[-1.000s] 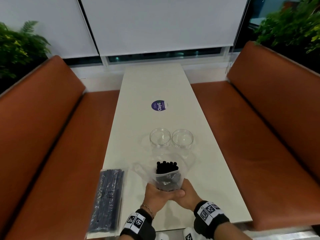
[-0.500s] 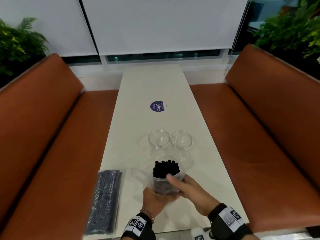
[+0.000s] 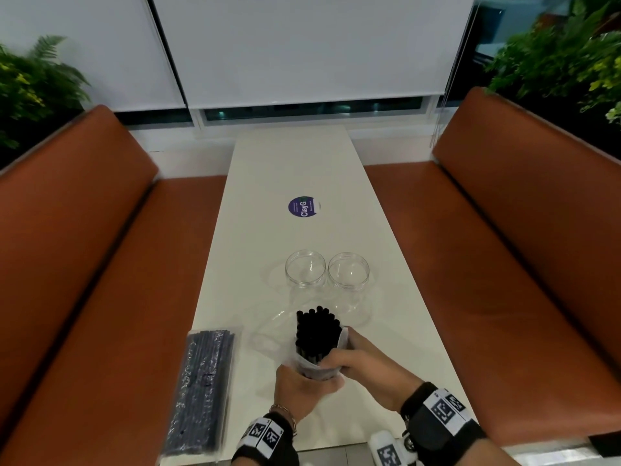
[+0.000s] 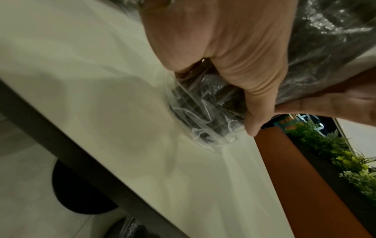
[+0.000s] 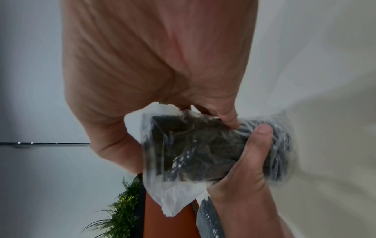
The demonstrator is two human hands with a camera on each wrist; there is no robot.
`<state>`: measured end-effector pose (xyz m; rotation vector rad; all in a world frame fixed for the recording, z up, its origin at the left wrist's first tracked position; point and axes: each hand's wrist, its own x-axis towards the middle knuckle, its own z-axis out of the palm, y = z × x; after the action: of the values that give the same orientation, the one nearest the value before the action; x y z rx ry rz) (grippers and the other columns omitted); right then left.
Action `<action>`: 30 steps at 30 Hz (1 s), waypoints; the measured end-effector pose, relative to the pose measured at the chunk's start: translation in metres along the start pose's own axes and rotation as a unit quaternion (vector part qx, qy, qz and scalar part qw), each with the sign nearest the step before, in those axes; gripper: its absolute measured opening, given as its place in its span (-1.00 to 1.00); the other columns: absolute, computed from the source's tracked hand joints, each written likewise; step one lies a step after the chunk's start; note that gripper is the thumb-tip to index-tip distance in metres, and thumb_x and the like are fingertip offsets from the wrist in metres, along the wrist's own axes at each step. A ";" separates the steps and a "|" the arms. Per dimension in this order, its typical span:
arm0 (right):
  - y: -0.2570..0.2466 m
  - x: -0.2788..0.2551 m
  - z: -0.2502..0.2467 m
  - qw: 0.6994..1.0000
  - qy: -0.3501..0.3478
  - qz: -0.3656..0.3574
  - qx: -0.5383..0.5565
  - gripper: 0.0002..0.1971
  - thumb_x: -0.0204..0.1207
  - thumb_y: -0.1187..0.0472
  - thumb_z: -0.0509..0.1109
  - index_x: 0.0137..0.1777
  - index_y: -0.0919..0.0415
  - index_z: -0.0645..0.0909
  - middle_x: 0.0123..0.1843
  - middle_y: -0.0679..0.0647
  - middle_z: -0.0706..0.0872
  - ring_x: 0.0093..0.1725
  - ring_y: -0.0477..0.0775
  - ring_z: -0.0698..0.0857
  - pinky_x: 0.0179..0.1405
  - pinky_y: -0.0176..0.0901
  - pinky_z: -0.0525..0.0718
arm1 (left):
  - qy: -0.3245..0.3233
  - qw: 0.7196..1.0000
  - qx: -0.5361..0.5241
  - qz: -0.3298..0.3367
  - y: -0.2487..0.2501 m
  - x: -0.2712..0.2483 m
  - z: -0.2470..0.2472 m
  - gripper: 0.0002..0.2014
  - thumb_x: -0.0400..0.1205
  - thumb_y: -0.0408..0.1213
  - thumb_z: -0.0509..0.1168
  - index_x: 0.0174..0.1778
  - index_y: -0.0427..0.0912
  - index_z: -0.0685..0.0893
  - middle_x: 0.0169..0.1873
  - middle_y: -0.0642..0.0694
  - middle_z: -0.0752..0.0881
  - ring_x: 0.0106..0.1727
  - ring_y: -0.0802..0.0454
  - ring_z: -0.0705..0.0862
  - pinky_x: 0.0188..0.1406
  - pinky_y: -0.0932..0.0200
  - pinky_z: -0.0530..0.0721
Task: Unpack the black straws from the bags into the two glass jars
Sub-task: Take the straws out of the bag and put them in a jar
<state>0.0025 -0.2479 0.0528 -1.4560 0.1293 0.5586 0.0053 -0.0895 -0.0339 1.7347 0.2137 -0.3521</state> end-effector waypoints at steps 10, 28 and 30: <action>0.025 0.001 -0.020 0.998 0.059 0.004 -0.019 -0.48 0.37 0.32 0.56 0.38 0.09 0.76 0.32 0.16 0.87 0.39 0.19 0.81 0.35 -0.03 0.75 | -0.023 0.999 0.032 0.037 0.004 0.002 -0.008 -0.58 0.17 -0.30 0.86 -0.08 -0.21 0.95 -0.21 -0.02 0.97 -0.11 0.00 0.97 -0.17 0.18 0.89; 0.012 0.015 -0.026 0.988 -0.012 -0.029 -0.154 -0.50 0.52 0.28 0.71 0.44 0.07 0.72 0.36 -0.04 0.86 0.40 -0.01 0.81 0.45 -0.04 0.77 | 0.013 0.999 0.034 0.003 0.021 0.001 -0.011 -0.71 0.25 -0.33 0.76 -0.22 -0.19 0.82 -0.41 -0.22 0.88 -0.46 -0.12 0.83 -0.55 0.03 0.79; -0.011 0.016 -0.026 0.981 -0.044 -0.033 -0.185 -0.42 0.43 0.18 0.78 0.45 0.03 0.72 0.38 -0.03 0.86 0.38 -0.01 0.82 0.49 0.01 0.76 | 0.004 1.000 0.000 -0.026 0.036 -0.003 -0.026 -0.73 0.35 -0.33 0.77 -0.33 -0.37 0.81 -0.52 -0.36 0.80 -0.61 -0.12 0.65 -0.62 0.13 0.63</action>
<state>0.0278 -0.2686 0.0526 -1.7862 -0.0993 0.6131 0.0177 -0.0708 0.0047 1.7330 0.2649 -0.3833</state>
